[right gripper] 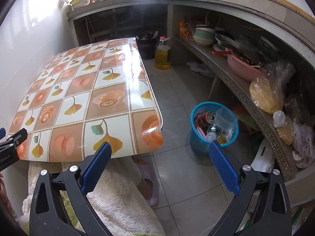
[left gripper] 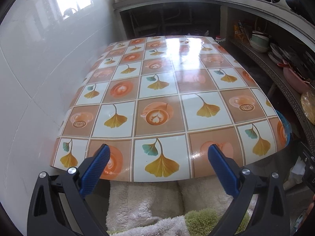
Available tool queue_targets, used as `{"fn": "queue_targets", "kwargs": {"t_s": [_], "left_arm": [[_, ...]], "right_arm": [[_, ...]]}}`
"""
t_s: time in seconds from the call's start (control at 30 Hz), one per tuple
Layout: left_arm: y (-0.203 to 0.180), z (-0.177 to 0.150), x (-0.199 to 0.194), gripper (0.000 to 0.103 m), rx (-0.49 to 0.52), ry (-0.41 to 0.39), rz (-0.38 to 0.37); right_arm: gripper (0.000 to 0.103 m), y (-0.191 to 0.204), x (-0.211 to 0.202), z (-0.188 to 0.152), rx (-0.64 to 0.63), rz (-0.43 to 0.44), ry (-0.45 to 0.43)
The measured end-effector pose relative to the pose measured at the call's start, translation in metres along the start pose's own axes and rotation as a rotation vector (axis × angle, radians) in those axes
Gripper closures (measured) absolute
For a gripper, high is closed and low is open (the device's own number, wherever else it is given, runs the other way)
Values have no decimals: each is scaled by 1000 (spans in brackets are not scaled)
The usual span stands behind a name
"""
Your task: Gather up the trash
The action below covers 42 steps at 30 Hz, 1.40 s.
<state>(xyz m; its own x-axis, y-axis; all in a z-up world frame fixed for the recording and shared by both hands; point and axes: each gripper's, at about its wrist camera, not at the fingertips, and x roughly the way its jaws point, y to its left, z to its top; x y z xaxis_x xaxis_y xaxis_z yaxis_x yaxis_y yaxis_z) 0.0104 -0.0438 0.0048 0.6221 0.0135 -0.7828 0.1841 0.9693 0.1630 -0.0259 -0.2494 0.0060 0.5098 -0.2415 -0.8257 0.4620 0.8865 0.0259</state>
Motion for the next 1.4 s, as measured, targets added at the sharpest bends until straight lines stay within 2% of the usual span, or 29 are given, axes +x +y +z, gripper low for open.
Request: {"fn": "queue_targets", "kwargs": {"t_s": [0.67,1.03,1.4], "left_arm": [[-13,2,-3,6,44,-18,-30],[-13,2,-10,6,46,-46,-51],[-11,1,-9,6,36,-42,-52]], "right_arm": [[8,-5,3,1,7,2,1],[8,-4,5,1,4,2,1],[8,-2,3,1,-2,2,-4]]}}
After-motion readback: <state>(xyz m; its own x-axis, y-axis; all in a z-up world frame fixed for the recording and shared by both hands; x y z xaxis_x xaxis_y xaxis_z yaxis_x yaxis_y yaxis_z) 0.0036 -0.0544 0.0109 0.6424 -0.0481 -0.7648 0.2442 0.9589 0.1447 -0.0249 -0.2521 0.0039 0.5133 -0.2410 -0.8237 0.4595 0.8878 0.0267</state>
